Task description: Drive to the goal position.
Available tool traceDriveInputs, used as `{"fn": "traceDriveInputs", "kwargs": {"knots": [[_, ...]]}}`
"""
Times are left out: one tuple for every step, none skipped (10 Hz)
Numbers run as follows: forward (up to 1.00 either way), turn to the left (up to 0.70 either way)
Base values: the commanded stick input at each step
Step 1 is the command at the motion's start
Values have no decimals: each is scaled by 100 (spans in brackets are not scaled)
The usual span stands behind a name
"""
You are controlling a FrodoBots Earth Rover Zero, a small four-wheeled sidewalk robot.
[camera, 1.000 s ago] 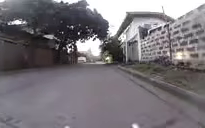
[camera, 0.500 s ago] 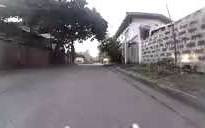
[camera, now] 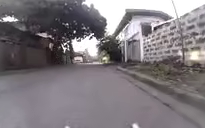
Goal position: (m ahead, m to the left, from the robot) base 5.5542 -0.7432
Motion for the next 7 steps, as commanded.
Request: {"fn": "traceDriveInputs", "kwargs": {"knots": [[100,0],[100,0],[100,0],[100,0],[100,0],[100,0],[100,0]]}}
